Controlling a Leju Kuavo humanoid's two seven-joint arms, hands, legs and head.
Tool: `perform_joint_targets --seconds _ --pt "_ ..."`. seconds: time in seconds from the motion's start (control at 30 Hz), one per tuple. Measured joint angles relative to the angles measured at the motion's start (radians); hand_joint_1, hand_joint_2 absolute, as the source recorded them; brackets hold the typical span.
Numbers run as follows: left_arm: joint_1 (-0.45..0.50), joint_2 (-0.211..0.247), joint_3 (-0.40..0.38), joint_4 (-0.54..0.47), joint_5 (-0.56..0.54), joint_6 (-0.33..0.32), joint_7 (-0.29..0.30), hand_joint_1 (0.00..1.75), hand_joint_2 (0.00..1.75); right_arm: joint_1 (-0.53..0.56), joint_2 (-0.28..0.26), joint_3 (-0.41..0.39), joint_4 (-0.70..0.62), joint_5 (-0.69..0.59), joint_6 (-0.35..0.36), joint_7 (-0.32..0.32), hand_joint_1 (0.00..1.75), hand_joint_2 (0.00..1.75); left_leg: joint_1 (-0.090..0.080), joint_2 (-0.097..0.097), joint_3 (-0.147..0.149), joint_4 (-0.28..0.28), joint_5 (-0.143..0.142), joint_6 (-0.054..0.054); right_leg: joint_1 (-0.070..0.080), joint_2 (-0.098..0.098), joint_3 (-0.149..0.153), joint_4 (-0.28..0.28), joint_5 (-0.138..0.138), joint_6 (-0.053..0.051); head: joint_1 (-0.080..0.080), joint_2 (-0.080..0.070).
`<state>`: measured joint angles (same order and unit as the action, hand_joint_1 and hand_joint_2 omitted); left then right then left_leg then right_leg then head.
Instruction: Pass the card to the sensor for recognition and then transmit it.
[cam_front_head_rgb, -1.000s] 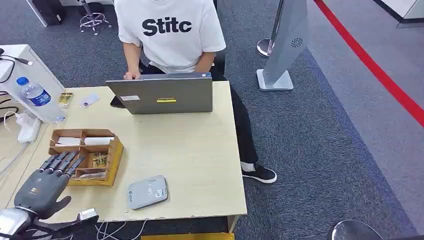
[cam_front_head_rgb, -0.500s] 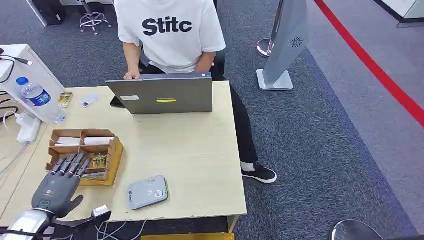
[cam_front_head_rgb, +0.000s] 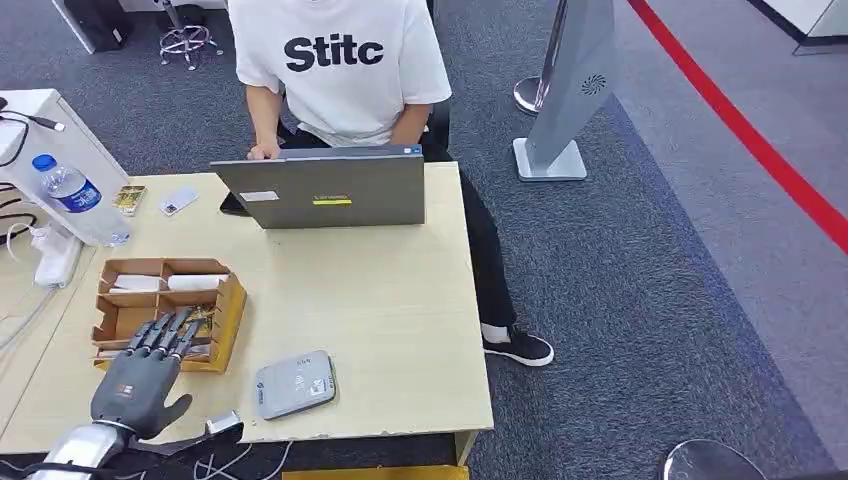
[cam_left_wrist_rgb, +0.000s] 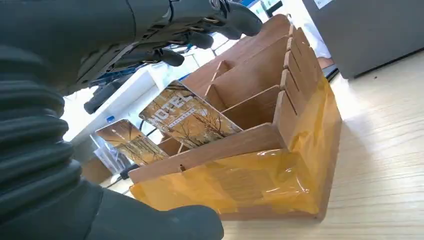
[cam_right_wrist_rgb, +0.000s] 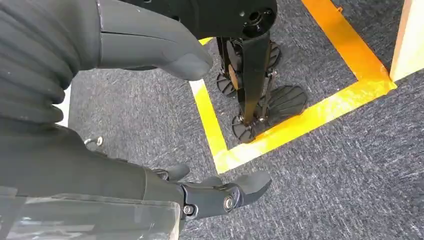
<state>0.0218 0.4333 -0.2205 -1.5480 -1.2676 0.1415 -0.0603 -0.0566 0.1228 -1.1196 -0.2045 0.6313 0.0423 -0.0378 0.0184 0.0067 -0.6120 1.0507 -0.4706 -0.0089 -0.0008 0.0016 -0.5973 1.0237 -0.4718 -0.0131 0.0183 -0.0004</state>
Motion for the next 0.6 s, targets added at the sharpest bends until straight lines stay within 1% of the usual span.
perform_joint_targets --seconds 0.4,0.6 --pt "0.000 -0.002 0.013 0.000 0.004 0.001 -0.002 0.00 1.75 0.000 -0.001 0.001 0.000 0.002 0.000 0.000 0.00 1.75 0.000 0.000 0.000 0.000 0.000 0.000 0.000 0.000 0.000 0.000 0.000 0.000 0.000 0.000" --pt "0.007 0.000 0.050 0.000 0.012 0.005 0.006 0.00 1.75 0.000 -0.001 0.001 0.000 0.003 0.000 0.000 0.00 1.75 0.000 0.000 0.000 0.000 0.000 0.000 0.000 0.000 0.000 0.000 0.000 0.000 0.000 0.000"
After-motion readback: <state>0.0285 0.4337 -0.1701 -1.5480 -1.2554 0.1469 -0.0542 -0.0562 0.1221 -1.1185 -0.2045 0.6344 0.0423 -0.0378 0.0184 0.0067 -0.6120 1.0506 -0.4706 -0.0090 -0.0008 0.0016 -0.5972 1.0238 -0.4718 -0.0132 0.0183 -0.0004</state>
